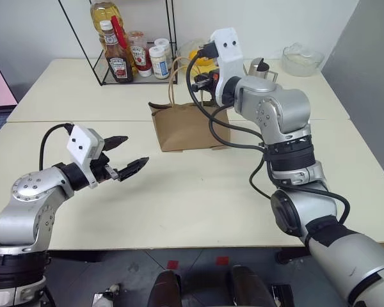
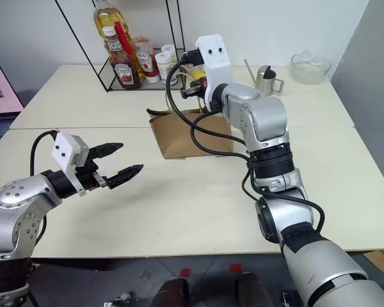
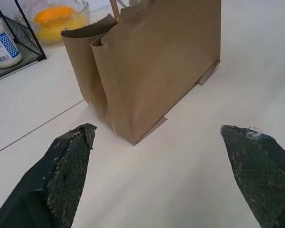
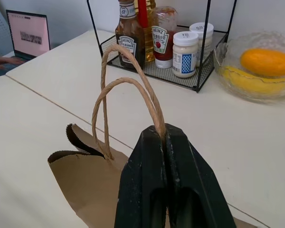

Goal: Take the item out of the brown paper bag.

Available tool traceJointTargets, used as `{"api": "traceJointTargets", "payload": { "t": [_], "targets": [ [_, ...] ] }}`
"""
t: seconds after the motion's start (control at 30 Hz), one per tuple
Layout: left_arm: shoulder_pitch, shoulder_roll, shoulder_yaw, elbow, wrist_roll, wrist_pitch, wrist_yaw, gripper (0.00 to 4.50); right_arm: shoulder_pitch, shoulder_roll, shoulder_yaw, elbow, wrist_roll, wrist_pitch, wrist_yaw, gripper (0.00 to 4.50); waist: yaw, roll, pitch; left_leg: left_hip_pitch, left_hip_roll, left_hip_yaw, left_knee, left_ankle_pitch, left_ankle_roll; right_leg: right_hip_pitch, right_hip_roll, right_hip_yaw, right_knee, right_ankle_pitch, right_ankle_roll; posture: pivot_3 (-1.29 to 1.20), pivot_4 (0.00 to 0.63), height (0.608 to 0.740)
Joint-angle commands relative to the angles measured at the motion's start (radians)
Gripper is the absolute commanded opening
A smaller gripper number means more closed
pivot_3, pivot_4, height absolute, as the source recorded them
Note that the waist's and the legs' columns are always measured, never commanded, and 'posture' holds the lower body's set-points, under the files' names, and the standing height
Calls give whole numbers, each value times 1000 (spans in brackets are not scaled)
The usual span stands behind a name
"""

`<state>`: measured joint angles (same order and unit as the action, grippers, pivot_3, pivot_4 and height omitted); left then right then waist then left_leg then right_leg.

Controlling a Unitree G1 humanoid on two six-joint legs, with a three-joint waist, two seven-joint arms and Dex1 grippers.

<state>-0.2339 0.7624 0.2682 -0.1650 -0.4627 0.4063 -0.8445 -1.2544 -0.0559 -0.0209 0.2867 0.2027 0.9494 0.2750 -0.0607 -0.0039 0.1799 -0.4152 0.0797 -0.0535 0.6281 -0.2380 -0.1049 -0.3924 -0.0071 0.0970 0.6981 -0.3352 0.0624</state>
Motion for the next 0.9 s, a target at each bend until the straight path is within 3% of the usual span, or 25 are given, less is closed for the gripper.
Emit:
{"api": "traceJointTargets", "payload": {
  "t": [0.03,0.23,0.73,0.9],
  "targets": [
    [-18,9,2,-4,3,-24,-11,4500,-14,-2,-14,-57,16,-9,-8,22,0,0,0,0,0,0,0,0,0,0,0,0,0,0,0,0,150,740],
    [5,37,18,-38,-29,19,-51,4500,1,-6,14,-21,4,-39,-6,22,-2,0,0,0,0,0,0,0,0,0,0,0,0,0,0,0,150,740],
    [144,184,207,-200,-138,161,-105,4500,-1,-24,53,94,-5,-139,49,22,-14,0,0,0,0,0,0,0,0,0,0,0,0,0,0,0,150,740],
    [160,183,226,-225,-146,174,-94,4500,-9,-31,61,127,-17,-173,73,1675,-15,0,0,0,0,0,0,0,0,0,0,0,0,0,0,0,150,740]
  ]
}}
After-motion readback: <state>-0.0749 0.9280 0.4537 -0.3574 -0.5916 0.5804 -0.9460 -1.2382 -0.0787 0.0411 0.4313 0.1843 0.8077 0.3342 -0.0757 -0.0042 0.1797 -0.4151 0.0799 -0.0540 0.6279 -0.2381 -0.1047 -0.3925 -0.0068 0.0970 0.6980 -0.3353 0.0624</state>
